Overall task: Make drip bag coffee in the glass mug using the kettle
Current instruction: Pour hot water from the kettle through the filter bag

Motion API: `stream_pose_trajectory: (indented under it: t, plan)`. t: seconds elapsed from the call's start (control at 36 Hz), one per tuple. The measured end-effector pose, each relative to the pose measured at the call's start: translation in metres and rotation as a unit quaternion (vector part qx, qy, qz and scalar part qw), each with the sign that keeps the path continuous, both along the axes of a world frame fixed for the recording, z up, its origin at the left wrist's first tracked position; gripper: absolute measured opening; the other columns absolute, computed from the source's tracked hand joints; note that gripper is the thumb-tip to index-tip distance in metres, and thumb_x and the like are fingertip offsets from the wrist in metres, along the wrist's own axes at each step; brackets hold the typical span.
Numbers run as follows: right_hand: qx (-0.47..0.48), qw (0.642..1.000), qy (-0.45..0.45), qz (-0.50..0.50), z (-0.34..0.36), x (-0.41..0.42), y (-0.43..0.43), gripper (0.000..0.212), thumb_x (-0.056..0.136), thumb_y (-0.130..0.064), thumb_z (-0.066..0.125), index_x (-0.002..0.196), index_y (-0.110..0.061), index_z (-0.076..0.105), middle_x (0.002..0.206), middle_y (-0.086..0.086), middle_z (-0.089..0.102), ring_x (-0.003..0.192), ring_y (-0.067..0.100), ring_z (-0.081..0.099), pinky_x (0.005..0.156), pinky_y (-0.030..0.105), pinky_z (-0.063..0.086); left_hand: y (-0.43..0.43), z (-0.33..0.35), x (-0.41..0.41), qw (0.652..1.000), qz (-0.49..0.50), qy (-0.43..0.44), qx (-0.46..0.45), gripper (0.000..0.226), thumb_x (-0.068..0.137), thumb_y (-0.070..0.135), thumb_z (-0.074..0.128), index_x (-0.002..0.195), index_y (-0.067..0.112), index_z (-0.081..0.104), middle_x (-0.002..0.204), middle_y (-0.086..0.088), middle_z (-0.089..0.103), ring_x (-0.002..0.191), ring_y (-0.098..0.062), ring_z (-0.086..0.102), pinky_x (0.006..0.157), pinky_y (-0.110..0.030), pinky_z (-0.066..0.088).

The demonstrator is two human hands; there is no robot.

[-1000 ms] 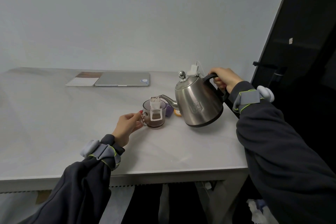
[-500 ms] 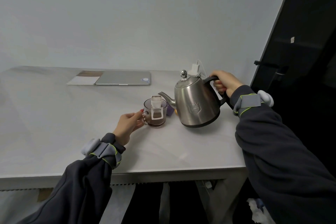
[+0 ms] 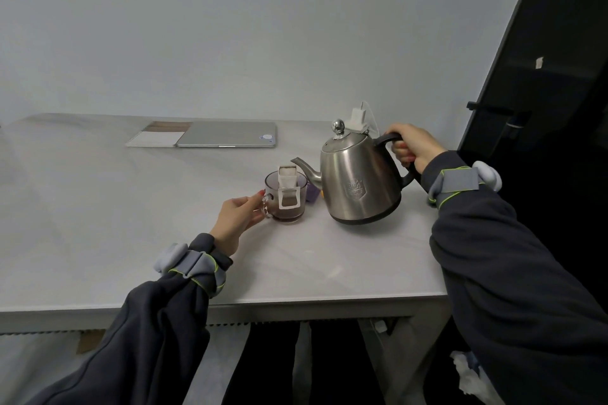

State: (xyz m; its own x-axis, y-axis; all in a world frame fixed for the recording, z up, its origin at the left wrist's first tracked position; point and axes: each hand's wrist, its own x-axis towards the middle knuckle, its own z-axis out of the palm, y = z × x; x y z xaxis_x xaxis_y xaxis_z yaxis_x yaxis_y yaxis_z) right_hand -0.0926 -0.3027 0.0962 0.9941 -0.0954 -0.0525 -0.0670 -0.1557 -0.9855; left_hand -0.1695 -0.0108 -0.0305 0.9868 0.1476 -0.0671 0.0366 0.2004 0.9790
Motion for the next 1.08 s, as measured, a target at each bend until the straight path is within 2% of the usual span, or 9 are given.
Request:
stream_pose_trajectory:
  t: [0.19, 0.33, 0.47, 0.56, 0.64, 0.69, 0.89, 0.97, 1.08]
  plan:
    - [0.000, 1.000, 0.004, 0.002, 0.000, 0.003, -0.002, 0.035, 0.084, -0.022, 0.049, 0.056, -0.021, 0.029, 0.030, -0.010, 0.020, 0.025, 0.007, 0.013, 0.032, 0.013, 0.009, 0.000, -0.002, 0.002, 1.000, 0.011, -0.002, -0.001, 0.025, 0.093, 0.022, 0.057, 0.094, -0.002, 0.066, 0.091, -0.010, 0.065, 0.063, -0.004, 0.062, 0.079, -0.018, 0.055]
    - [-0.006, 1.000, 0.003, -0.003, 0.002, -0.001, -0.002, 0.038, 0.084, -0.022, 0.049, 0.054, -0.020, 0.027, 0.030, -0.010, 0.020, 0.026, 0.007, 0.013, 0.034, 0.015, 0.008, -0.001, -0.002, 0.002, 1.000, 0.007, -0.003, 0.013, 0.032, 0.092, 0.027, 0.058, 0.101, -0.003, 0.065, 0.096, -0.012, 0.065, 0.080, -0.016, 0.060, 0.080, -0.020, 0.054]
    - [-0.012, 1.000, 0.001, -0.004, 0.001, -0.003, -0.001, 0.039, 0.084, -0.023, 0.049, 0.052, -0.020, 0.027, 0.030, -0.009, 0.020, 0.026, 0.007, 0.013, 0.034, 0.016, 0.009, -0.002, -0.002, -0.001, 0.999, 0.007, -0.015, 0.027, 0.034, 0.090, 0.033, 0.060, 0.096, -0.001, 0.065, 0.092, -0.011, 0.061, 0.082, -0.019, 0.052, 0.077, -0.018, 0.054]
    - [-0.010, 1.000, -0.001, -0.003, 0.000, -0.002, -0.001, 0.039, 0.085, -0.022, 0.049, 0.052, -0.020, 0.027, 0.030, -0.009, 0.021, 0.026, 0.008, 0.014, 0.034, 0.015, 0.010, -0.003, -0.001, -0.002, 0.999, 0.005, -0.015, 0.031, 0.033, 0.091, 0.032, 0.059, 0.095, 0.000, 0.064, 0.087, -0.009, 0.064, 0.080, -0.019, 0.050, 0.081, -0.020, 0.052]
    - [-0.008, 1.000, 0.000, -0.003, -0.001, 0.000, -0.002, 0.038, 0.085, -0.022, 0.049, 0.053, -0.020, 0.029, 0.031, -0.009, 0.021, 0.026, 0.007, 0.014, 0.033, 0.016, 0.010, -0.004, 0.000, -0.003, 1.000, 0.003, -0.013, 0.025, 0.027, 0.090, 0.030, 0.060, 0.083, 0.004, 0.065, 0.076, -0.002, 0.065, 0.078, -0.018, 0.052, 0.086, -0.024, 0.051]
    - [-0.010, 1.000, -0.001, -0.003, -0.001, 0.000, -0.002, 0.038, 0.085, -0.021, 0.049, 0.053, -0.020, 0.028, 0.031, -0.009, 0.021, 0.026, 0.007, 0.014, 0.034, 0.015, 0.010, -0.005, 0.000, -0.003, 1.000, 0.005, -0.015, 0.026, 0.026, 0.090, 0.029, 0.060, 0.077, 0.007, 0.063, 0.077, -0.003, 0.063, 0.078, -0.017, 0.052, 0.087, -0.025, 0.052]
    - [-0.010, 1.000, -0.005, -0.011, -0.001, -0.005, -0.007, 0.033, 0.084, -0.019, 0.047, 0.056, -0.020, 0.031, 0.032, -0.010, 0.022, 0.029, 0.007, 0.014, 0.036, 0.015, 0.010, -0.008, -0.007, 0.002, 0.999, -0.004, -0.027, 0.036, 0.028, 0.091, 0.030, 0.058, 0.092, 0.003, 0.067, 0.088, -0.009, 0.064, 0.079, -0.015, 0.058, 0.078, -0.019, 0.054]
    - [-0.012, 1.000, -0.006, -0.008, -0.001, -0.005, -0.002, 0.031, 0.085, -0.017, 0.046, 0.058, -0.021, 0.031, 0.031, -0.011, 0.020, 0.027, 0.007, 0.013, 0.036, 0.013, 0.009, -0.007, -0.009, 0.003, 0.999, 0.006, -0.030, 0.034, 0.023, 0.093, 0.028, 0.056, 0.089, 0.007, 0.066, 0.092, -0.009, 0.064, 0.081, -0.015, 0.058, 0.080, -0.021, 0.051]
    - [-0.011, 1.000, 0.000, -0.006, -0.002, -0.005, 0.000, 0.033, 0.085, -0.018, 0.046, 0.057, -0.021, 0.031, 0.031, -0.011, 0.020, 0.027, 0.006, 0.013, 0.034, 0.013, 0.009, -0.007, -0.010, 0.003, 0.998, 0.013, -0.036, 0.039, 0.023, 0.094, 0.027, 0.054, 0.087, 0.009, 0.066, 0.091, -0.008, 0.064, 0.081, -0.014, 0.057, 0.069, -0.013, 0.052]
